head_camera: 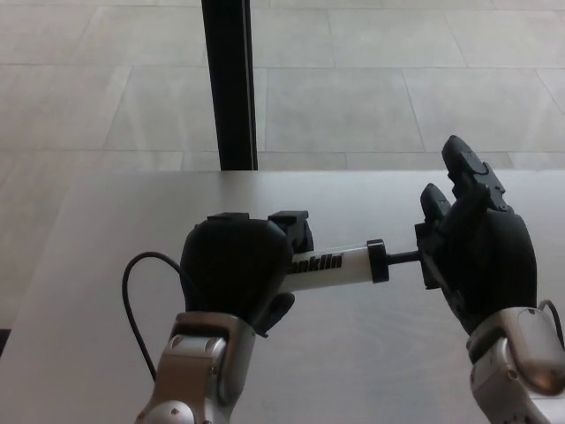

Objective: The robot uses its left hand to lift the air pump kept on the middle of the desk and use the right hand to compress the handle

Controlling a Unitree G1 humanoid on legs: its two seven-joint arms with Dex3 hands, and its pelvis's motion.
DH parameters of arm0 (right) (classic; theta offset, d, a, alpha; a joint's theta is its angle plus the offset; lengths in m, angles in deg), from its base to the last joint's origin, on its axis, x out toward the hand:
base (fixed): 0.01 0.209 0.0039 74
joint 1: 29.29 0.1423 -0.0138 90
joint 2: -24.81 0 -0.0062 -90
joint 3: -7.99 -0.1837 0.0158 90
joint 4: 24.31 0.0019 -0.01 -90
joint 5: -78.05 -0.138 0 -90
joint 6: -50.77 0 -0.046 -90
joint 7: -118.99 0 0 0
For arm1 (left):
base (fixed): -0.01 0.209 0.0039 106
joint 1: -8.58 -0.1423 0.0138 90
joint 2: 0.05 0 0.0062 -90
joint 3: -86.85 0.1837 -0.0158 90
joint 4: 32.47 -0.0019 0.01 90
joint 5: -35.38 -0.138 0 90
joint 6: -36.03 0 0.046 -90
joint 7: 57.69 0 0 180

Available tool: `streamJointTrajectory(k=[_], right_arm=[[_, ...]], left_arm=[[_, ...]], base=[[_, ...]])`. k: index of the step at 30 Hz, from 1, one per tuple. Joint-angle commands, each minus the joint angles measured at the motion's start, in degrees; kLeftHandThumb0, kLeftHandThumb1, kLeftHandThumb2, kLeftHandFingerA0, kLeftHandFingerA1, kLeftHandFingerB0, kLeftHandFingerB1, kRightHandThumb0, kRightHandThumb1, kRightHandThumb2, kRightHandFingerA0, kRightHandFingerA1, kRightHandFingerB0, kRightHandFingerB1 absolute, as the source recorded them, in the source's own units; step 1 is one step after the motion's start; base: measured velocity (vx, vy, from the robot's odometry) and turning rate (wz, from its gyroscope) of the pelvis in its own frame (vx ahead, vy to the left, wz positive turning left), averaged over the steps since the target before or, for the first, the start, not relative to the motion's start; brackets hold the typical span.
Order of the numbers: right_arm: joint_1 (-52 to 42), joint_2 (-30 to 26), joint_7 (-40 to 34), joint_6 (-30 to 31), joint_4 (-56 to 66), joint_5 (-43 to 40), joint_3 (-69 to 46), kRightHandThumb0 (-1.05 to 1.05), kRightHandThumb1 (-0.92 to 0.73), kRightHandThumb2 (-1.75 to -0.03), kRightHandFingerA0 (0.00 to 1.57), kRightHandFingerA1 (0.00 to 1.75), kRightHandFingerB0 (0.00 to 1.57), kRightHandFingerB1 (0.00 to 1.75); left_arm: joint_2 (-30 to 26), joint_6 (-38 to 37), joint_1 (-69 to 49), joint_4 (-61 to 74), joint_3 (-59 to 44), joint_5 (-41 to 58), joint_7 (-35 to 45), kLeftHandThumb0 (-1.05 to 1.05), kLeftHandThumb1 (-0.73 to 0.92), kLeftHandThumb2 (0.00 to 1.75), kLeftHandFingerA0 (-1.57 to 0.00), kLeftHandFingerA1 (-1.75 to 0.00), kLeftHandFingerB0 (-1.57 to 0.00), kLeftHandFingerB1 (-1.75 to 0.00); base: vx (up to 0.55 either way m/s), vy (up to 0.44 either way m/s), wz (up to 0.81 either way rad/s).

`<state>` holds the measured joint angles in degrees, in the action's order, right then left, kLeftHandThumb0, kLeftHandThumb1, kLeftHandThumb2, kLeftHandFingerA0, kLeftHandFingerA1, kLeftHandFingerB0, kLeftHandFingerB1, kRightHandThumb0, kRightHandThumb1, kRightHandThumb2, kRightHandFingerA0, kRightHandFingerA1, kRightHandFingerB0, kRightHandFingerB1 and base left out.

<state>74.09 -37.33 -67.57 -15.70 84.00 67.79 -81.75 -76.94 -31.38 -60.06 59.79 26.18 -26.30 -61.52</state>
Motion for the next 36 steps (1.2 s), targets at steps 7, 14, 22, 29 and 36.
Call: streamJointTrajectory(k=[7, 14, 22, 29, 36], right_arm=[[-1.14, 1.89, -0.34, -2.62, -1.29, 0.27, 4.25, -0.86, -0.87, -1.27, 0.0, 0.18, 0.0, 0.2], [3.11, -5.09, -4.04, 6.32, 3.74, 3.19, -2.45, -0.82, -0.84, -1.24, 0.0, 0.19, 0.09, 0.28], [7.51, -13.57, -2.05, 10.0, 4.28, 0.75, -12.51, -0.85, -0.83, -1.21, 0.0, 0.2, 0.12, 0.33], [7.09, -18.06, 0.6, 9.99, 4.51, -1.62, -16.84, -0.82, -0.85, -1.18, 0.0, 0.29, 0.14, 0.35], [5.58, -17.43, 1.05, 10.93, 4.87, -2.29, -16.74, -0.77, -0.78, -1.13, 0.03, 0.39, 0.12, 0.43]], left_arm=[[0.85, 0.91, 2.37, -0.55, 1.52, -1.92, 1.24, -0.12, 0.53, 1.11, -1.01, -1.32, -0.84, -0.83], [-1.21, 1.99, -0.19, -2.96, 3.04, -2.73, 2.89, -0.21, 0.53, 1.06, -1.21, -1.36, -0.86, -1.05], [-1.18, -0.7, -5.28, -6.94, 3.52, 2.83, 2.89, -0.18, 0.66, 0.83, -0.83, -1.69, -0.74, -1.15], [-0.23, 0.26, -7.99, -11.45, 7.68, 2.36, 4.96, -0.31, 0.78, 0.69, -0.84, -1.49, -0.48, -0.55], [-1.3, 5.85, -2.84, -15.43, 11.39, -1.37, 17.12, -0.8, 0.59, 0.96, -0.04, -0.53, -0.06, -0.3]], base=[[0.0, 0.0, 0.0], [0.0, 0.0, 0.0], [0.0, 0.0, 0.0], [0.0, 0.0, 0.0], [0.0, 0.0, 0.0]])
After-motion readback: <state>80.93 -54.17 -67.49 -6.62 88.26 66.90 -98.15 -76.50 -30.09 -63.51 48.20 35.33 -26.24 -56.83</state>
